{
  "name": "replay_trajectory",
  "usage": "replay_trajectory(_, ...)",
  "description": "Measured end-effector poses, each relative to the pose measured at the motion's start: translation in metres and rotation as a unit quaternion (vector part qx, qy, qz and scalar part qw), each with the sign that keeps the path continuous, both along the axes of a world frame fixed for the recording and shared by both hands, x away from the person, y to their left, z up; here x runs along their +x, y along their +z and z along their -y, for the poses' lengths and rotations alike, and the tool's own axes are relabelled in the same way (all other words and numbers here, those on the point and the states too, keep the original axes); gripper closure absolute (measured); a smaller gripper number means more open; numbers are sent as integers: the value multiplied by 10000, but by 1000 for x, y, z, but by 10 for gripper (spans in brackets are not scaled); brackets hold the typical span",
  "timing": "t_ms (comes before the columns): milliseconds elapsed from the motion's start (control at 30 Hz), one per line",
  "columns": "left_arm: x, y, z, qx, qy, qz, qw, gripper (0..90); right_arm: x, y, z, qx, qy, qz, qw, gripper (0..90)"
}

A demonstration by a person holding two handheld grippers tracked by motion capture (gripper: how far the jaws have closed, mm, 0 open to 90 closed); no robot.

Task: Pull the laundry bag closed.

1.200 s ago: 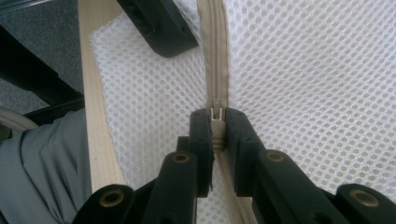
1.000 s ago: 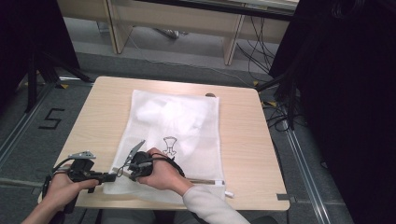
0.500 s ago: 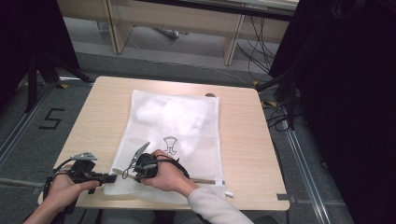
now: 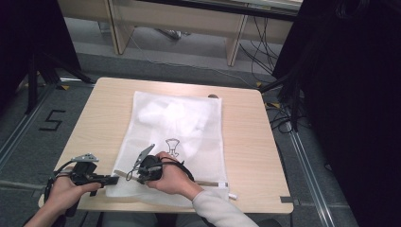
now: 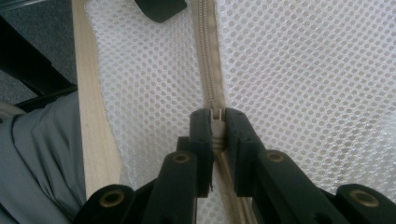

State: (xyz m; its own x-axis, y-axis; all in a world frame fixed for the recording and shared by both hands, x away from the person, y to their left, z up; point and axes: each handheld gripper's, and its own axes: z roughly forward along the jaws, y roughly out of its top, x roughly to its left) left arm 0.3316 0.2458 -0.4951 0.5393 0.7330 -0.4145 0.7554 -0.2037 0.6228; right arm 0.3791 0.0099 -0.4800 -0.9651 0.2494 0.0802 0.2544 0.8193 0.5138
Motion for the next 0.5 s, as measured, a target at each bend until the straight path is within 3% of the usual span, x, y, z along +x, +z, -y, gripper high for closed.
replay_trajectory(500,0,0,0,35,11,7,10000,855,2,-2,7,84,19,-10,10000,826)
